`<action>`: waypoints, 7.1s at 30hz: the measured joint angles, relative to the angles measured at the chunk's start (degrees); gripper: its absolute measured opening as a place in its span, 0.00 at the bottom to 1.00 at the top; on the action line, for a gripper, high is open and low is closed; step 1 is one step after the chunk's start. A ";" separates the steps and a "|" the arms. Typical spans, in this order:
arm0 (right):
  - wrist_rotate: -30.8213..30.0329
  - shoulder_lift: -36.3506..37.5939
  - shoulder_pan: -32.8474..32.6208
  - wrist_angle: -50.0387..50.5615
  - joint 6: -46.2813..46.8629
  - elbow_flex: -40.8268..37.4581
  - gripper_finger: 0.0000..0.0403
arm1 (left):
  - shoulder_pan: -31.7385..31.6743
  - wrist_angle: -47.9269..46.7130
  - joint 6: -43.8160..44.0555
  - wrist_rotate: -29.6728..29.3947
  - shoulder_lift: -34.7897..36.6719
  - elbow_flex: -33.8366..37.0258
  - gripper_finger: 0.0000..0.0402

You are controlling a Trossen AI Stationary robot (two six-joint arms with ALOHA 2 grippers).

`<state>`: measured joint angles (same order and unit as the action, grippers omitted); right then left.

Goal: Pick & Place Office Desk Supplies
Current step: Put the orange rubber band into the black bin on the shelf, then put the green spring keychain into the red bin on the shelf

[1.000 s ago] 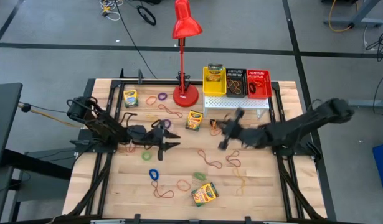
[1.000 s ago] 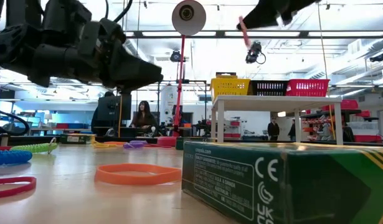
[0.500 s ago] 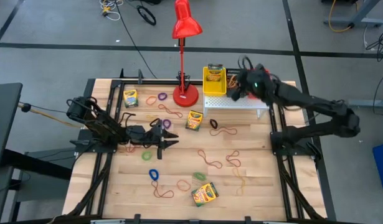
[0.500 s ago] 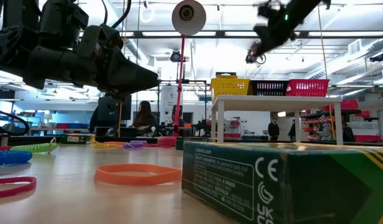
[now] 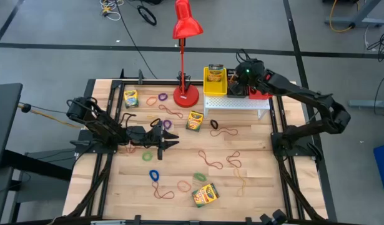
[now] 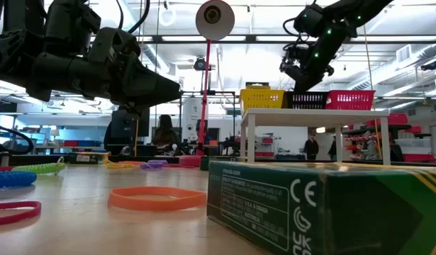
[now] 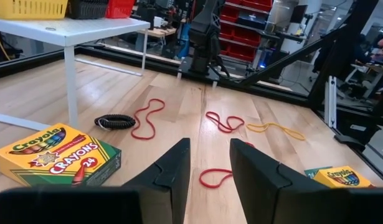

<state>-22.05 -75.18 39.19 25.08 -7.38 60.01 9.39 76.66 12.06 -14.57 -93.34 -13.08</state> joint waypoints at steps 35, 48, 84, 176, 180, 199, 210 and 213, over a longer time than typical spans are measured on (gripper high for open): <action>15.24 -4.36 6.06 29.14 14.66 17.88 0.45 | -0.07 -1.40 1.57 -1.07 -0.02 -0.04 0.30; 21.28 -10.01 7.66 36.79 13.56 25.91 0.62 | -0.02 -3.19 3.56 0.20 -0.04 -0.04 0.30; 7.53 31.35 -52.07 -44.12 14.43 -47.16 0.01 | 8.41 -32.65 9.11 -1.99 3.65 -9.68 0.04; -5.63 31.32 -58.57 -64.52 17.20 -59.54 0.03 | -6.21 -48.28 -1.59 13.75 -24.50 -46.94 0.05; -5.63 31.30 -58.57 -64.32 17.20 -59.54 0.03 | -6.04 -52.32 -2.73 13.77 -25.94 -49.36 0.08; -4.47 31.30 -58.59 -58.96 20.53 -56.96 0.01 | -1.03 -34.29 -6.65 14.82 -15.62 -32.38 0.28; -6.08 14.67 -58.54 -33.21 25.97 -36.67 0.01 | -1.20 11.61 -3.47 2.71 -11.37 -5.84 0.22; -5.11 7.44 -58.11 -28.78 26.30 -31.42 0.03 | -1.22 12.99 -3.23 -0.26 -10.88 -2.54 0.22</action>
<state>-27.17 -67.74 -18.92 -3.70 18.92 28.59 8.16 89.65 8.83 -14.83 -104.22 -15.62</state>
